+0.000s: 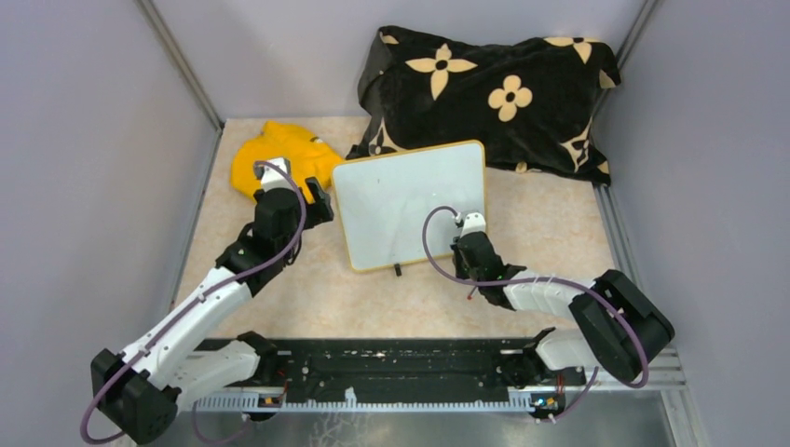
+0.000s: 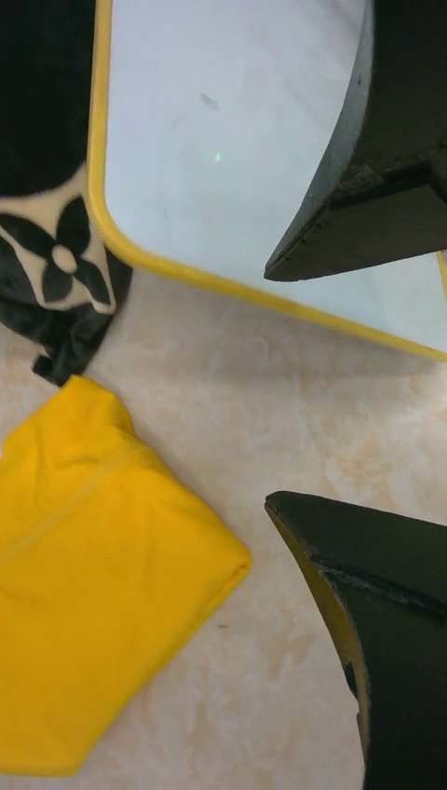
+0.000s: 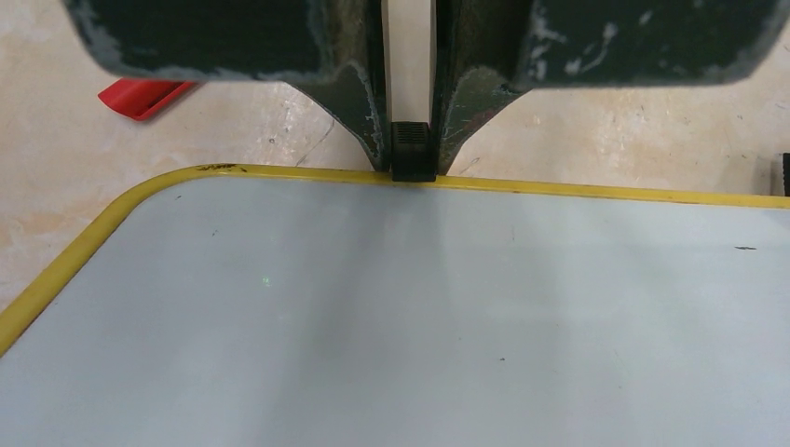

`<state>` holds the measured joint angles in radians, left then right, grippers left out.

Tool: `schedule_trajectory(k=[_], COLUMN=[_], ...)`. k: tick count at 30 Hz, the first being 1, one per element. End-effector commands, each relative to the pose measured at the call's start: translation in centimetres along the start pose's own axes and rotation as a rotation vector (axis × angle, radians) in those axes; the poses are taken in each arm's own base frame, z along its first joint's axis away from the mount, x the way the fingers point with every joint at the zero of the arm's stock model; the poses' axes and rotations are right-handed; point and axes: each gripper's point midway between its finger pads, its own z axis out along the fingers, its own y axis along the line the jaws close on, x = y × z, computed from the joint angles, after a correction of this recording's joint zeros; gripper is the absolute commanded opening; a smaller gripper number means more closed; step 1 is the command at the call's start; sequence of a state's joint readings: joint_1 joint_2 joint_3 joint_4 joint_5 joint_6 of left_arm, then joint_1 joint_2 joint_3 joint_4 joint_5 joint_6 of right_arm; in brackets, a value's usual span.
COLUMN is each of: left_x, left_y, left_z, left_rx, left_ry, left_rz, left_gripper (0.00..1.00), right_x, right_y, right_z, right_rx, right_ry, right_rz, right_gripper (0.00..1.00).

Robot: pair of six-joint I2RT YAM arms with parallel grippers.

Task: Write a sentence on the whiteboard
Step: Move the whiteboard to the center of the board.

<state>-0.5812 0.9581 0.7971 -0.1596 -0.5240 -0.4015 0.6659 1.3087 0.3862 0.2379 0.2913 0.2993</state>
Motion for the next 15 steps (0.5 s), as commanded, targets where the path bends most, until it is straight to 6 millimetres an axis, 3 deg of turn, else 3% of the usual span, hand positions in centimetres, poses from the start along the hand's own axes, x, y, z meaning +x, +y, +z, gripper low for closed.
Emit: schedule_trajectory(k=[1, 6, 10, 15], left_x=[2.2, 4.5, 6.2, 8.4], left_y=[2.7, 3.7, 2.0, 0.9], left_z=[0.3, 1.1, 1.8, 2.6], left_rx=[-0.120, -0.136, -0.052, -0.026], left_ry=[0.109, 0.184, 0.248, 0.323], left_rz=[-0.100, -0.167, -0.181, -0.224], left_gripper=[0.86, 0.74, 0.67, 0.45], right_x=[-1.5, -1.5, -1.4, -1.4], right_y=[1.4, 1.6, 1.9, 1.9], right_z=[-0.5, -0.7, -0.7, -0.8], right_rx=[-0.048, -0.061, -0.065, -0.050], right_ry=[-0.052, -0.055, -0.053, -0.053], right_rz=[0.047, 0.048, 0.057, 0.073], right_gripper=[0.00, 0.00, 0.00, 0.00])
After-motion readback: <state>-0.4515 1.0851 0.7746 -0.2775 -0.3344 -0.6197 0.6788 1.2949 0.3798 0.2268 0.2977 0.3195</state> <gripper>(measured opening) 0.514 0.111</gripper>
